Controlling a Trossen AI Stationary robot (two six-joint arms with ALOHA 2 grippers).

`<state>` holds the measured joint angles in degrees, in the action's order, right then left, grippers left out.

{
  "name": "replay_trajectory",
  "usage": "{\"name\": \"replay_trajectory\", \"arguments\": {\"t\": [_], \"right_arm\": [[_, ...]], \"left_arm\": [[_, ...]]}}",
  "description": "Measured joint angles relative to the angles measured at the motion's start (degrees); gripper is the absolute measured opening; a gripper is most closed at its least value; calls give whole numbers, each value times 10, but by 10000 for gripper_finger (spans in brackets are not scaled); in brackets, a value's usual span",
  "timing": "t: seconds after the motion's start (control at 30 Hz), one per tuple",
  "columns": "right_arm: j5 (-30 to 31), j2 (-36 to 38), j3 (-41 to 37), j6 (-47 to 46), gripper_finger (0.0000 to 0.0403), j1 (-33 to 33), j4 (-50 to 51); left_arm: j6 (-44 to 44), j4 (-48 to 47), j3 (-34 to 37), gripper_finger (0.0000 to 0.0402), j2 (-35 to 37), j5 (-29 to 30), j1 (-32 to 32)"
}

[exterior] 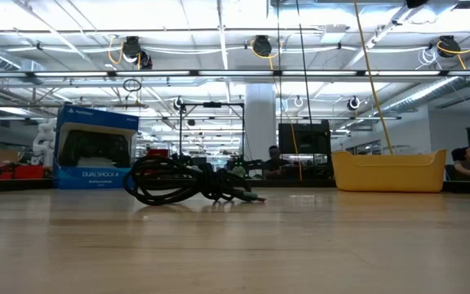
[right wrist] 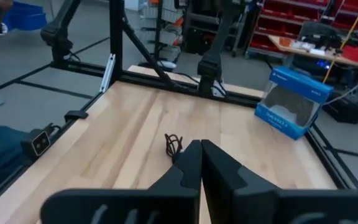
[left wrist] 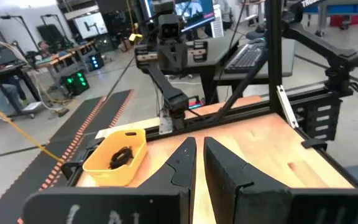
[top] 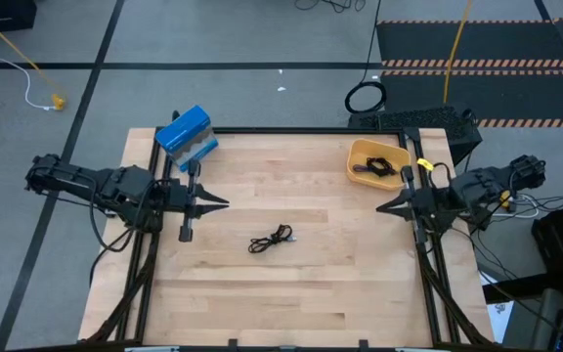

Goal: Pick and place USB-C Cables
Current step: Put the charger cable into the yellow bin

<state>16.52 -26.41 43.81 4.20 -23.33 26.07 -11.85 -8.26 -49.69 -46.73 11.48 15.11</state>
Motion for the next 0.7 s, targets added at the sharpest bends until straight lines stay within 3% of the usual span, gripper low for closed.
{"name": "replay_trajectory", "arguments": {"t": [0.5, 0.7], "right_arm": [[2, 2, 0, 15, 0, 0, -15], [33, 1, 0, 23, 0, 0, -19]], "left_arm": [[27, -2, 0, 35, 2, 6, 1], [13, 33, -5, 35, -2, 10, 1]]}}
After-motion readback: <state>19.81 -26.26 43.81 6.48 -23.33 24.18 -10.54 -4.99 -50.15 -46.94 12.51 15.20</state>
